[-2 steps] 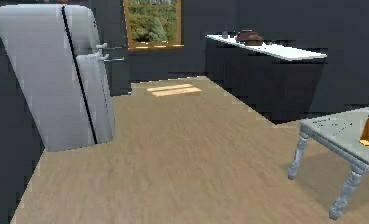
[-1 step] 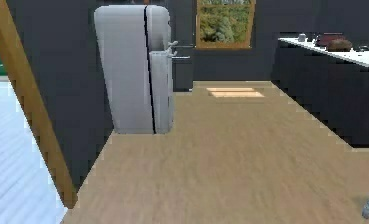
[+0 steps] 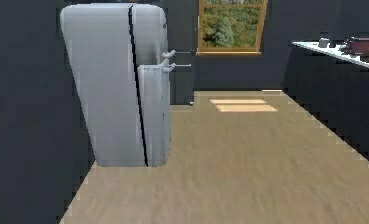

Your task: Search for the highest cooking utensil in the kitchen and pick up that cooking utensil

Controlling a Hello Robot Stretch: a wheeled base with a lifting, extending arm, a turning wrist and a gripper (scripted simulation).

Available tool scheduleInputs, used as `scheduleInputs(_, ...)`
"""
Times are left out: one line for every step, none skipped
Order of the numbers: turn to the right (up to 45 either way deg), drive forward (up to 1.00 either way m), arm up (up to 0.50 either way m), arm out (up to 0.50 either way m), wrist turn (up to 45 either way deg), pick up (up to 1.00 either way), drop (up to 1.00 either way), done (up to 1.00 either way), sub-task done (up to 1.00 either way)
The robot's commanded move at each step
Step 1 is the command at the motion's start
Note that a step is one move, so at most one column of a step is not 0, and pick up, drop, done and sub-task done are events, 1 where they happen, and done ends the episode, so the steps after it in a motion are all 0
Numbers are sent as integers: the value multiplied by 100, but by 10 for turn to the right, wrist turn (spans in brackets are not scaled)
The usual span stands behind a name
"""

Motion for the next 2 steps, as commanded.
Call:
scheduleInputs(360,0,0,0,0,0,0,0,0)
scheduleInputs(0,95,0,0,0,0,0,0,0)
